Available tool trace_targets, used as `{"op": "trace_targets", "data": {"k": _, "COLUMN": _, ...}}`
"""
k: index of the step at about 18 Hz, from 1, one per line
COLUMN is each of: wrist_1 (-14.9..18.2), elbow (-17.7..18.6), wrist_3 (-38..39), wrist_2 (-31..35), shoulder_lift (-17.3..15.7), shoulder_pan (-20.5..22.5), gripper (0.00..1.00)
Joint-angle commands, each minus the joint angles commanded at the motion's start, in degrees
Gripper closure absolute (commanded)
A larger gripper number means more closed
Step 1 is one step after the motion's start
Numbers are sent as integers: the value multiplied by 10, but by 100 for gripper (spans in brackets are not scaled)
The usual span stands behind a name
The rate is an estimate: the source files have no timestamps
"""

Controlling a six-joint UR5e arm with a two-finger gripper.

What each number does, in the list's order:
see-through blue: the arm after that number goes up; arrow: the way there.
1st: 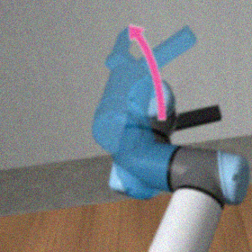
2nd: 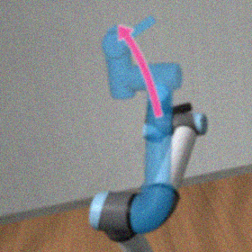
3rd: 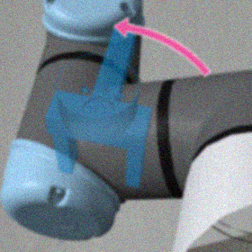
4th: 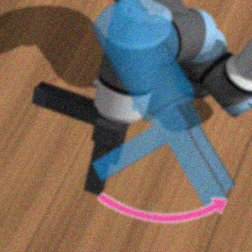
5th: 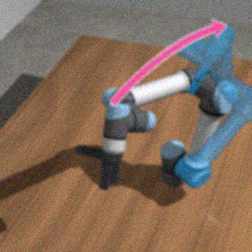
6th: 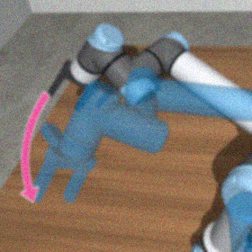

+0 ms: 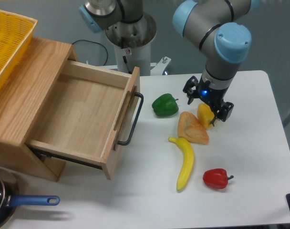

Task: Pick up the banana
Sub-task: 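Raise the gripper away from the yellow pepper and orange bread, then move the gripper over the yellow banana and lower it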

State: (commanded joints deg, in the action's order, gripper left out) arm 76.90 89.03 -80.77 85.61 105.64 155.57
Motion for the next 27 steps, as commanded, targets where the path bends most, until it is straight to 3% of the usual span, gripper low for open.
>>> {"op": "trace_targets", "data": {"k": 10, "wrist_1": -1, "elbow": 11, "wrist_3": 105, "wrist_2": -3, "shoulder_lift": 8, "shoulder_pan": 4, "gripper": 0}}
{"op": "trace_targets", "data": {"k": 15, "wrist_1": -25, "elbow": 9, "wrist_3": 204, "wrist_2": -2, "shoulder_lift": 29, "shoulder_pan": -8, "gripper": 0}}
{"op": "trace_targets", "data": {"k": 21, "wrist_1": -47, "elbow": 9, "wrist_3": 242, "wrist_2": -2, "shoulder_lift": 54, "shoulder_pan": -25, "gripper": 0}}
{"op": "trace_targets", "data": {"k": 27, "wrist_1": -118, "elbow": 7, "wrist_3": 304, "wrist_2": -1, "shoulder_lift": 94, "shoulder_pan": -52, "gripper": 0}}
